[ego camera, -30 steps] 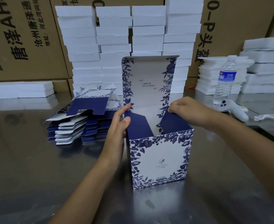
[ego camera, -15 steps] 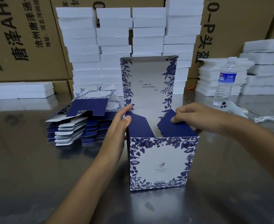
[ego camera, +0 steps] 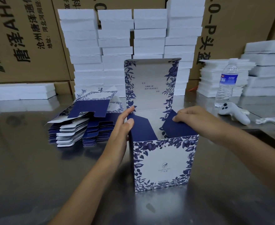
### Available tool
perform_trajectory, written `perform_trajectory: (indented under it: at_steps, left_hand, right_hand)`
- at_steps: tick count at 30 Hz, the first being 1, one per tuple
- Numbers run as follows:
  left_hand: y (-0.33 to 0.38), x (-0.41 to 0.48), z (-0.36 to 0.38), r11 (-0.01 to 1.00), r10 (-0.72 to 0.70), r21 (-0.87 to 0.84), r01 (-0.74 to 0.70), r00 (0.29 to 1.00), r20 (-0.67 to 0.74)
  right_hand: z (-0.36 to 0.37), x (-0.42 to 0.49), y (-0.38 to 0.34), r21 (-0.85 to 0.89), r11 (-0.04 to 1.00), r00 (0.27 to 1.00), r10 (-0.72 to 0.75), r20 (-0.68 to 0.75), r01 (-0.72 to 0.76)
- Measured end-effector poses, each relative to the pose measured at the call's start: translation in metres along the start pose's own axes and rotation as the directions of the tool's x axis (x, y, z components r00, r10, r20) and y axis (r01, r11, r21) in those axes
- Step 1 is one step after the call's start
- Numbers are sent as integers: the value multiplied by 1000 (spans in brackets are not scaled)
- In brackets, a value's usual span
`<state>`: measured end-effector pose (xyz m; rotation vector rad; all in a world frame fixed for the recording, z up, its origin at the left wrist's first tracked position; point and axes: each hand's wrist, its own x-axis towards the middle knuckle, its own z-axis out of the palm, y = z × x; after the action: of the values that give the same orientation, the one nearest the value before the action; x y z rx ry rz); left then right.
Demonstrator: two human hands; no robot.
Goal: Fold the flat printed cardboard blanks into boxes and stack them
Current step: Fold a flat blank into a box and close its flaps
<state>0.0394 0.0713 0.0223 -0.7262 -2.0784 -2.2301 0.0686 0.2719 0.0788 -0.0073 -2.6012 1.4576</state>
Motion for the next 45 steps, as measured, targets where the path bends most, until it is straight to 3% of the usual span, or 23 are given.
perform_trajectory:
  at_steps: [5, 11, 14, 23, 31, 38, 45]
  left_hand:
    - [0, 2, -1, 1000, -2, 25, 3, 1000, -21]
    - [0, 0, -1, 999, 3, 41, -2, 1000, -26]
    - [-2, -1, -1, 999, 10, 46, -10, 1000, 1]
    - [-5, -1, 1, 1000, 27, 11, -26, 1000, -5]
    - [-4, 1, 1, 999, 36, -5, -36, 998, -58]
    - [-3, 1, 1, 1000, 29, 7, -28, 996, -80]
    - [-2, 0, 2, 999, 41, 9, -41, 997, -59]
  right_hand:
    - [4, -6, 6, 95, 994, 997, -43, -63, 49]
    - [-2, -18, 4, 127, 991, 999, -32, 19, 29]
    - [2, -25, 3, 163, 986, 1000, -21, -6, 22]
    - [4, -23, 1, 119, 993, 1000, -6, 2, 6]
    - [10, -27, 12, 281, 958, 998, -48, -31, 55]
    - [1, -35, 10, 236, 968, 994, -100, 36, 88]
    - [-3, -40, 11, 50, 993, 994, -107, 3, 107]
